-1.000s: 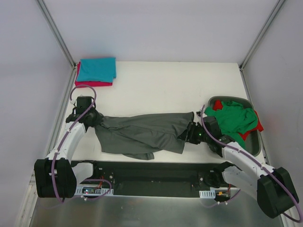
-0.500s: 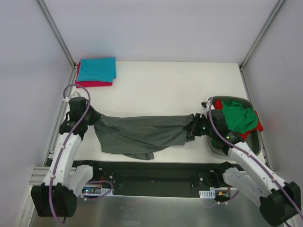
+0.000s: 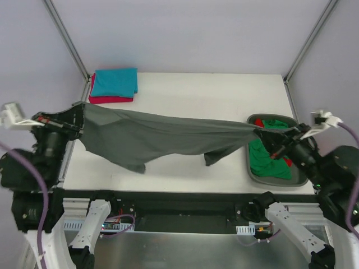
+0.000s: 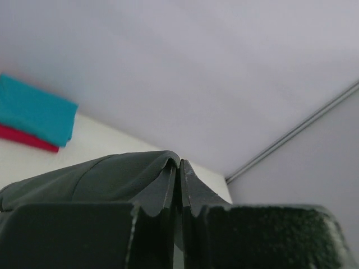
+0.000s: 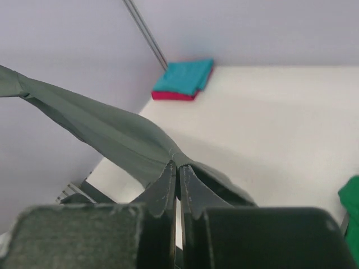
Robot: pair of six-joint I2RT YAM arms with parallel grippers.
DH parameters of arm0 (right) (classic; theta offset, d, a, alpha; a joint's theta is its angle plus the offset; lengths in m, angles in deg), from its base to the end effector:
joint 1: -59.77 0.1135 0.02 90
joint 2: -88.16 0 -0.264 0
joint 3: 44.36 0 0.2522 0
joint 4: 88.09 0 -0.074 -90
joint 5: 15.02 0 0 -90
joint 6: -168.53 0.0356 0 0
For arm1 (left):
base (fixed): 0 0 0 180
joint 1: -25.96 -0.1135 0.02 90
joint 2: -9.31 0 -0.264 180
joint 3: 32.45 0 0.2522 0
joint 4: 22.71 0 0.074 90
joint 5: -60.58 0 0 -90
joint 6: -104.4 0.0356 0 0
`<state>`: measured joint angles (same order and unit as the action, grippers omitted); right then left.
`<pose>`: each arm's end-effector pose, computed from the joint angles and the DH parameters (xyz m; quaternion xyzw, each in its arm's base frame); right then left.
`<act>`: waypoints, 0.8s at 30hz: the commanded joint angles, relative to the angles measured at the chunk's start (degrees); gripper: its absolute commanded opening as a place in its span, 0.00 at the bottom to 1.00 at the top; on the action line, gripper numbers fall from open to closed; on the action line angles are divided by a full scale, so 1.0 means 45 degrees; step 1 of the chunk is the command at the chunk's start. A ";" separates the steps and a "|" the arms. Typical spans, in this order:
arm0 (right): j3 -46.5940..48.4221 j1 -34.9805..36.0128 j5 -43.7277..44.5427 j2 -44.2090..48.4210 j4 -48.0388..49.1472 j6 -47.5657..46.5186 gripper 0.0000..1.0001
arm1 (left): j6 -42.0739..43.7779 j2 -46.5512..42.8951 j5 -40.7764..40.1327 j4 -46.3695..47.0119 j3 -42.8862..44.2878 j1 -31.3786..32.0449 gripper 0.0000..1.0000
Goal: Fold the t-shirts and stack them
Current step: Flatten out the tshirt
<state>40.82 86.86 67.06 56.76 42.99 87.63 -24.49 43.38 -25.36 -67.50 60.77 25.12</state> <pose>0.0446 0.0283 0.4638 -0.1557 0.6586 0.2726 0.6838 0.0368 -0.0020 0.5051 -0.1819 0.5858 -0.2779 0.7392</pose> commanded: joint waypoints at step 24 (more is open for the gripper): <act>0.5054 0.0015 0.5349 -0.3507 -0.2151 -0.2978 0.01 | 0.2040 0.3695 0.3237 -0.0958 0.5140 -0.0067 0.00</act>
<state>70.96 86.93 71.39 49.50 32.19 80.38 -19.03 49.23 -16.99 -72.96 91.24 25.14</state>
